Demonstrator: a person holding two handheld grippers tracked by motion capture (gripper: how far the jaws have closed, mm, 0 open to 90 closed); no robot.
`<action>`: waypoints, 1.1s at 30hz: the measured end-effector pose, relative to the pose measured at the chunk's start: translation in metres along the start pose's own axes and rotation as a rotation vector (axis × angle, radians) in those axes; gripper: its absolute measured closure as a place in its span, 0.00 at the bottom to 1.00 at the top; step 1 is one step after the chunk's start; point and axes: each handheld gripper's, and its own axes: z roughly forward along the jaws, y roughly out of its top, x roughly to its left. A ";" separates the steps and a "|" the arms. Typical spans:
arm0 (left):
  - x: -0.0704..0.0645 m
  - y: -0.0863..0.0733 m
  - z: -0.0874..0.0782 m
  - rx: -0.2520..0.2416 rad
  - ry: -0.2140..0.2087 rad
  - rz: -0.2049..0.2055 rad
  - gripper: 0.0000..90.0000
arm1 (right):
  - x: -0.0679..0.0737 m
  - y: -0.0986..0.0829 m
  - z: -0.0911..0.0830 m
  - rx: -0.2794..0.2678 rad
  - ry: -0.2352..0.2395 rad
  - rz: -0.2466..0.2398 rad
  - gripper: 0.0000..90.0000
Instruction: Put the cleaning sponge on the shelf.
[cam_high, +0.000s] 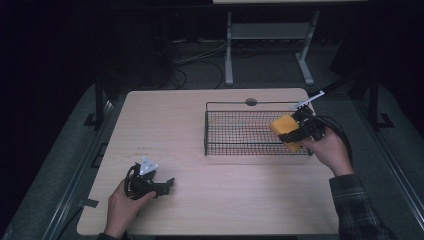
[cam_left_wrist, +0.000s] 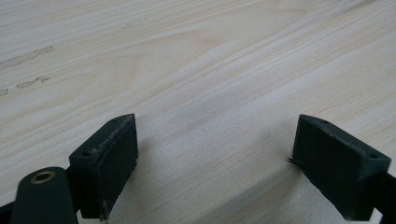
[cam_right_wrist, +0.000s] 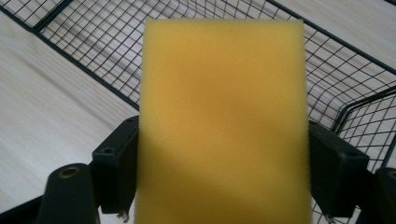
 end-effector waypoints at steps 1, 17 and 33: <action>0.000 0.000 0.000 0.000 0.001 0.001 0.15 | -0.002 0.001 0.000 -0.002 -0.006 0.004 0.25; 0.000 0.000 0.000 -0.001 0.000 0.000 0.15 | -0.030 0.007 0.013 0.004 -0.059 0.073 0.25; 0.000 0.000 0.000 -0.001 0.000 -0.001 0.15 | -0.054 0.010 0.039 0.030 -0.088 0.150 0.25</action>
